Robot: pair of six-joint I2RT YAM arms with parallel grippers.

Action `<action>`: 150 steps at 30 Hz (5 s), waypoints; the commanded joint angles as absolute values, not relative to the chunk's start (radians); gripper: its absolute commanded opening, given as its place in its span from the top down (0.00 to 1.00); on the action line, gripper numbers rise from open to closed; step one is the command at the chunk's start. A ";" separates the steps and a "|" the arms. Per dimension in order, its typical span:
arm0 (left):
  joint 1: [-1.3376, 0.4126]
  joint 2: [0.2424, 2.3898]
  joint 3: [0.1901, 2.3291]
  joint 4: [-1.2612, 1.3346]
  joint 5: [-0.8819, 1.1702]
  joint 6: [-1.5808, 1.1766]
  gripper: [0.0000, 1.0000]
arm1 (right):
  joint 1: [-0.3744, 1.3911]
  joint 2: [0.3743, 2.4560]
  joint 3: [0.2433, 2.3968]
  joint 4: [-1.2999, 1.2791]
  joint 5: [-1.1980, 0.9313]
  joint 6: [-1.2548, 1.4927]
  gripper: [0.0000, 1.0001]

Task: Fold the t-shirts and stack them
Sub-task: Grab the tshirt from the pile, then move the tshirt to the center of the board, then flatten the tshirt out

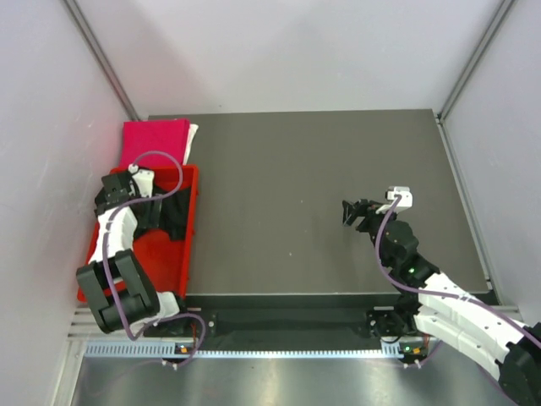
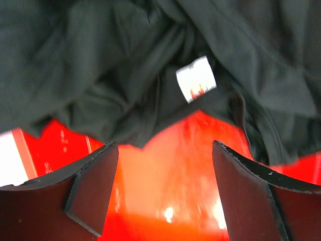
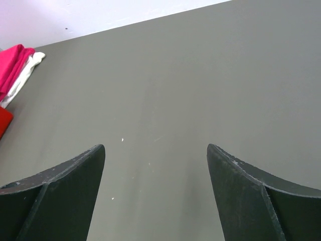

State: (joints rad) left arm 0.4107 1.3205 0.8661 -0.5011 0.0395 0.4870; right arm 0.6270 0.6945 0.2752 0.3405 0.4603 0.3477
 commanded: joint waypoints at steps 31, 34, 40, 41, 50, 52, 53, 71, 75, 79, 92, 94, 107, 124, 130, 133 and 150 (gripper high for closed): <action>0.296 1.121 1.532 -0.713 0.490 0.281 1.00 | 0.627 0.656 0.457 0.232 0.322 0.282 0.17; 0.191 1.179 1.693 -0.772 0.607 0.226 1.00 | 0.629 0.676 0.530 0.161 0.221 0.262 0.16; -0.390 1.391 1.936 -0.897 0.255 0.310 1.00 | 0.629 0.710 0.661 0.045 0.035 0.252 0.15; -0.453 1.428 1.963 -0.919 0.238 0.354 1.00 | 0.629 0.713 0.675 0.034 0.032 0.267 0.15; -0.727 1.634 2.041 -0.861 0.342 0.409 1.00 | 0.626 0.660 0.732 -0.155 0.188 0.325 0.13; -0.726 1.602 1.932 -0.784 0.330 0.417 1.00 | 0.626 0.655 0.710 -0.179 0.205 0.322 0.14; -0.723 1.595 1.831 -0.720 0.336 0.417 1.00 | 0.624 0.657 0.700 -0.183 0.210 0.327 0.15; -0.505 1.919 1.890 -0.577 0.518 0.256 0.23 | 0.640 1.006 0.574 -0.014 0.133 0.426 0.30; -0.410 1.774 1.756 -0.600 0.528 0.236 0.01 | 0.655 1.117 0.601 -0.040 0.138 0.442 0.24; -0.391 1.520 1.486 -0.621 0.324 0.360 0.01 | 0.657 1.231 0.629 -0.043 0.155 0.460 0.25; -0.569 1.354 0.849 -0.533 0.069 0.526 0.16 | 0.653 1.489 0.721 0.064 0.129 0.486 0.52; -0.600 1.385 0.830 -0.503 0.048 0.544 0.15 | 0.650 1.515 0.733 0.066 0.121 0.486 0.53; -0.612 1.548 0.804 -0.371 0.044 0.531 0.36 | 0.597 1.457 0.712 0.074 0.107 0.502 1.00; -0.170 1.088 1.173 -0.678 0.229 0.425 1.00 | 0.375 0.846 0.788 -0.262 0.066 0.428 1.00; -0.103 0.991 1.262 -0.798 0.213 0.377 1.00 | 0.360 0.626 0.906 -0.437 0.072 0.420 1.00; -0.100 0.965 1.330 -0.867 0.225 0.362 1.00 | 0.359 0.562 0.974 -0.505 0.060 0.419 1.00; -0.097 1.506 1.794 -0.543 0.123 0.199 1.00 | 0.055 1.340 1.598 -0.218 -0.225 0.478 1.00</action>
State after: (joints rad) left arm -0.1032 1.4696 1.5951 -0.6731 0.1452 0.2619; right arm 0.1390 1.2545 1.3960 -0.3412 -0.0906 0.4099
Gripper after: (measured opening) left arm 0.023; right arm 0.019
